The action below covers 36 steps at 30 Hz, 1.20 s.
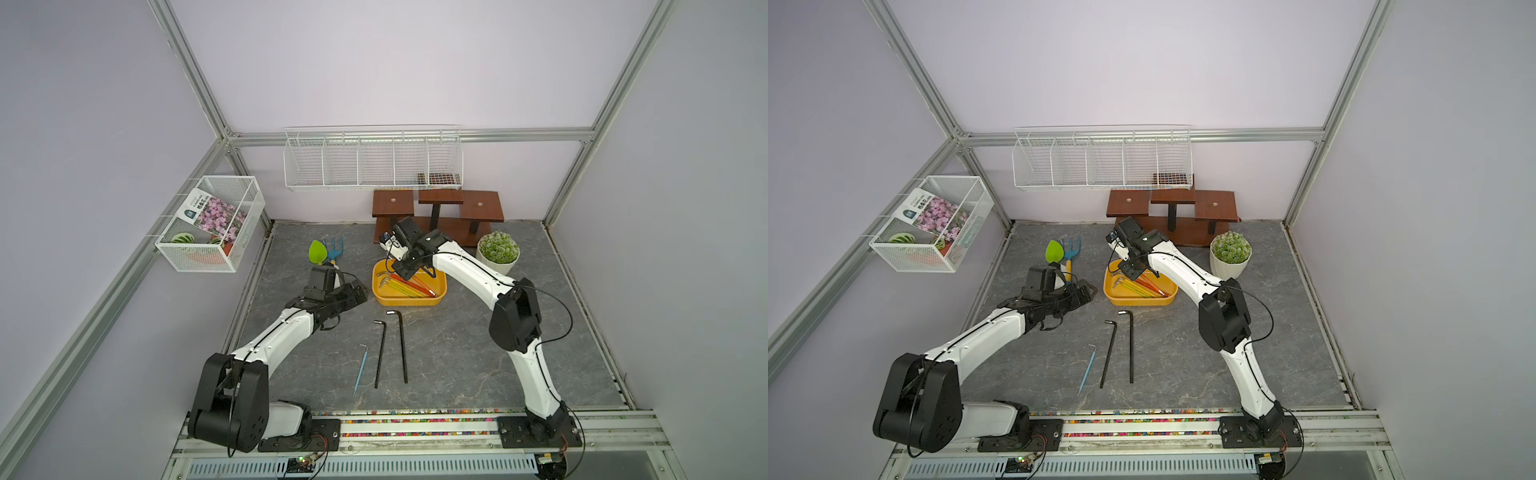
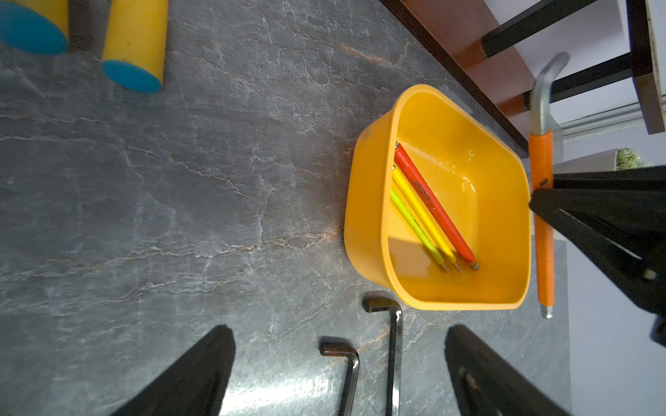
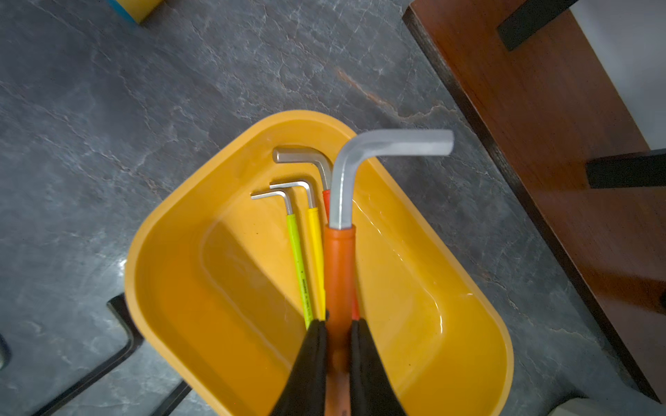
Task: Put the hex key on the desktop into the storage box
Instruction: Place the Allen key in the storage box.
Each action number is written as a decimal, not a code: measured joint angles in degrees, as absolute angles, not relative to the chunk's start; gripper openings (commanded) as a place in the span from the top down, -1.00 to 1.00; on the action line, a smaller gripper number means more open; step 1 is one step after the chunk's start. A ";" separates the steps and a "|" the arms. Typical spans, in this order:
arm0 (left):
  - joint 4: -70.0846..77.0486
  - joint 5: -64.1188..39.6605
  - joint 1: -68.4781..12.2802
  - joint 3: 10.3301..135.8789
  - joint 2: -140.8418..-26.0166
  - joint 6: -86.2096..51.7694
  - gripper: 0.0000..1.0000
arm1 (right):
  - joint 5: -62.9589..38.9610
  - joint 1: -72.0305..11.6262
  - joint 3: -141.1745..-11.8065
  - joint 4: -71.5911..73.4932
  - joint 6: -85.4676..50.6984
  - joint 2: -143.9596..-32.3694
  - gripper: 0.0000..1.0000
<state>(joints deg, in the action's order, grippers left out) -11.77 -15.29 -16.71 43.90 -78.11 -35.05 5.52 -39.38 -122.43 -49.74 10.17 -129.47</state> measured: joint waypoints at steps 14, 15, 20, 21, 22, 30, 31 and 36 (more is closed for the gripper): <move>-11.03 -15.73 -16.49 43.94 -80.20 -34.89 -0.92 | 7.20 -39.22 -123.09 -49.63 16.84 -134.06 0.89; -11.00 -15.92 -16.49 43.94 -80.20 -34.89 -0.92 | 7.01 -39.22 -123.07 -49.58 17.08 -134.30 0.84; -11.00 -16.36 -16.49 43.94 -80.20 -35.18 -0.92 | 6.33 -39.24 -122.10 -48.60 17.43 -134.93 0.55; -11.00 -16.38 -16.49 43.94 -80.20 -35.33 -0.92 | 6.26 -39.24 -121.86 -48.56 17.47 -134.96 0.52; -11.03 -16.40 -16.49 43.94 -80.20 -35.40 -0.92 | 6.24 -39.24 -121.69 -48.47 17.61 -134.96 0.50; -11.16 -16.56 -16.49 43.94 -80.01 -36.03 -0.91 | 5.43 -39.22 -118.67 -46.24 16.97 -134.65 0.15; -11.35 -16.56 -16.49 43.94 -79.79 -36.14 -0.91 | 5.23 -39.22 -117.80 -45.98 16.80 -134.43 0.09; -12.36 -16.51 -16.49 43.94 -77.56 -36.47 -0.91 | 3.95 -39.22 -113.80 -45.15 14.92 -131.46 -0.09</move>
